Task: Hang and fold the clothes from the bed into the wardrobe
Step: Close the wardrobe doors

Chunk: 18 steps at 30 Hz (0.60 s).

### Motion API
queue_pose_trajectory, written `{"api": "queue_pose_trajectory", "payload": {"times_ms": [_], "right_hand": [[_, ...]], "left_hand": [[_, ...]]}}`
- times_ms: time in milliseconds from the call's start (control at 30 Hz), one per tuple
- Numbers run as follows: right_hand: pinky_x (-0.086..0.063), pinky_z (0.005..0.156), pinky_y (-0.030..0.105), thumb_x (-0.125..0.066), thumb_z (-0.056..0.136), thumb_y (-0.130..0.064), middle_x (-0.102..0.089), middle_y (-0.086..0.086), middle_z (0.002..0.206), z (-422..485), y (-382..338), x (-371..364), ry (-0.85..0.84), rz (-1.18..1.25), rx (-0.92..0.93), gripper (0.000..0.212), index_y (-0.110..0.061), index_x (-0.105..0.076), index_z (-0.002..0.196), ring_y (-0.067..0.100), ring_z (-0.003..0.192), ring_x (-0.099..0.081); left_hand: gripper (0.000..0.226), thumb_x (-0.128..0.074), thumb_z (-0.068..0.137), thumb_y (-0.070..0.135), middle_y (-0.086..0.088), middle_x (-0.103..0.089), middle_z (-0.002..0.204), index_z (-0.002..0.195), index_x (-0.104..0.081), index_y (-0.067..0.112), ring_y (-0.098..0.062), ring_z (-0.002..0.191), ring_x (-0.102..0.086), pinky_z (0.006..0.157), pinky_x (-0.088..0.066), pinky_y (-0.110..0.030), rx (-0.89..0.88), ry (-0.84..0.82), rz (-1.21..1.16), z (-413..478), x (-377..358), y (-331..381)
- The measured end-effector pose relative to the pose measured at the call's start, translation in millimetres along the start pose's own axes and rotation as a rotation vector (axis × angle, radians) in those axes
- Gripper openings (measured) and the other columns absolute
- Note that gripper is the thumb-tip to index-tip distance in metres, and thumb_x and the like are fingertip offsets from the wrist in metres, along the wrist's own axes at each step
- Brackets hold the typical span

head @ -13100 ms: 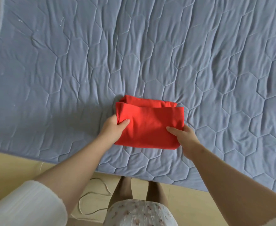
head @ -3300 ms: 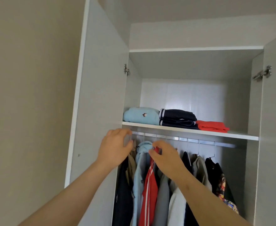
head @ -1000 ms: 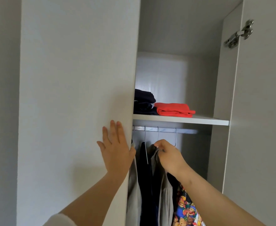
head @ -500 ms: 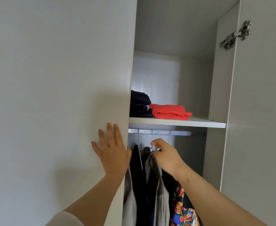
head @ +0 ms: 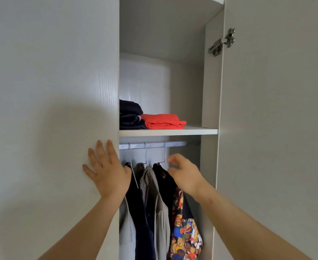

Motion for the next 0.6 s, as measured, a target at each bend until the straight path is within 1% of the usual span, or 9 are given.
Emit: {"api": "queue_pose_trajectory", "payload": {"times_ms": [67, 133, 233, 267, 333, 400, 467, 533, 600], "right_hand": [[-0.034, 0.076, 0.015, -0.046, 0.094, -0.014, -0.048, 0.004, 0.13, -11, 3, 13, 0.023, -0.038, 0.012, 0.031, -0.02, -0.049, 0.124, 0.011, 0.098, -0.045], [-0.036, 0.076, 0.01, -0.048, 0.094, -0.015, -0.049, 0.002, 0.131, -23, 2, 33, 0.059, -0.063, 0.029, 0.031, -0.019, -0.049, 0.125, 0.01, 0.099, -0.047], [-0.035, 0.083, 0.014, -0.05, 0.094, -0.017, -0.053, -0.004, 0.126, -49, 1, 77, 0.171, -0.067, 0.059, 0.032, -0.02, -0.051, 0.125, 0.01, 0.106, -0.052], [-0.037, 0.08, 0.012, -0.05, 0.093, -0.018, -0.055, -0.009, 0.12, -59, 1, 94, 0.216, -0.06, 0.079, 0.029, -0.022, -0.052, 0.122, 0.007, 0.101, -0.055], [-0.038, 0.066, 0.003, -0.051, 0.093, -0.021, -0.053, -0.022, 0.103, -82, 5, 129, 0.299, -0.063, 0.123, 0.022, -0.03, -0.052, 0.112, -0.005, 0.083, -0.056], [-0.037, 0.061, -0.003, -0.052, 0.092, -0.021, -0.05, -0.028, 0.094, -104, 13, 165, 0.384, -0.08, 0.139, 0.019, -0.034, -0.051, 0.105, -0.014, 0.076, -0.053], [-0.037, 0.059, -0.003, -0.052, 0.091, -0.02, -0.053, -0.023, 0.094, -126, 22, 199, 0.469, -0.118, 0.129, 0.019, -0.033, -0.052, 0.105, -0.012, 0.075, -0.053], [-0.037, 0.058, 0.0, -0.05, 0.091, -0.018, -0.056, -0.016, 0.095, -145, 34, 232, 0.571, -0.152, 0.103, 0.02, -0.029, -0.055, 0.107, -0.007, 0.076, -0.054], [-0.038, 0.062, 0.01, -0.048, 0.09, -0.016, -0.054, -0.012, 0.094, -161, 46, 260, 0.68, -0.189, 0.064, 0.021, -0.024, -0.057, 0.107, 0.001, 0.078, -0.053]], "left_hand": [[0.08, -0.067, 0.078, 0.024, -0.017, -0.014, 0.154, 0.146, -0.027, 0.01, -0.04, 0.14, -0.012, 0.107, -0.017, -0.059, -0.065, -0.029, -0.098, -15, 8, 22], [0.072, -0.069, 0.076, 0.02, -0.018, -0.023, 0.151, 0.141, -0.037, 0.011, -0.04, 0.137, -0.023, 0.104, -0.026, -0.055, -0.163, -0.027, -0.218, -31, 20, 54], [0.068, -0.066, 0.078, 0.02, -0.01, -0.019, 0.152, 0.139, -0.037, 0.018, -0.032, 0.134, -0.025, 0.103, -0.03, -0.045, -0.262, -0.065, -0.421, -57, 33, 107], [0.066, -0.065, 0.078, 0.019, -0.009, -0.02, 0.152, 0.138, -0.038, 0.018, -0.03, 0.134, -0.026, 0.103, -0.03, -0.043, -0.28, -0.066, -0.502, -66, 37, 124], [0.062, -0.067, 0.077, 0.015, -0.007, -0.023, 0.15, 0.135, -0.043, 0.016, -0.027, 0.132, -0.03, 0.102, -0.032, -0.041, -0.303, -0.067, -0.661, -86, 45, 160], [0.059, -0.068, 0.076, 0.011, -0.006, -0.026, 0.148, 0.131, -0.046, 0.015, -0.023, 0.131, -0.032, 0.102, -0.033, -0.036, -0.32, -0.095, -0.797, -107, 54, 196], [0.057, -0.066, 0.076, 0.008, -0.005, -0.029, 0.145, 0.129, -0.048, 0.014, -0.02, 0.131, -0.033, 0.103, -0.03, -0.028, -0.328, -0.137, -0.912, -129, 63, 230], [0.053, -0.064, 0.076, 0.004, -0.007, -0.035, 0.14, 0.126, -0.05, 0.011, -0.021, 0.13, -0.035, 0.101, -0.022, -0.015, -0.363, -0.17, -0.985, -152, 74, 261], [0.049, -0.063, 0.076, 0.003, -0.008, -0.04, 0.136, 0.123, -0.051, 0.01, -0.021, 0.127, -0.038, 0.096, -0.018, -0.008, -0.411, -0.203, -1.01, -173, 82, 286]]}}
Point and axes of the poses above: each hand's wrist, its own z-axis towards the middle knuckle, its own x-axis out of the back of the hand, y = z × x, the point moved 4 cm from there along z, towards the middle knuckle
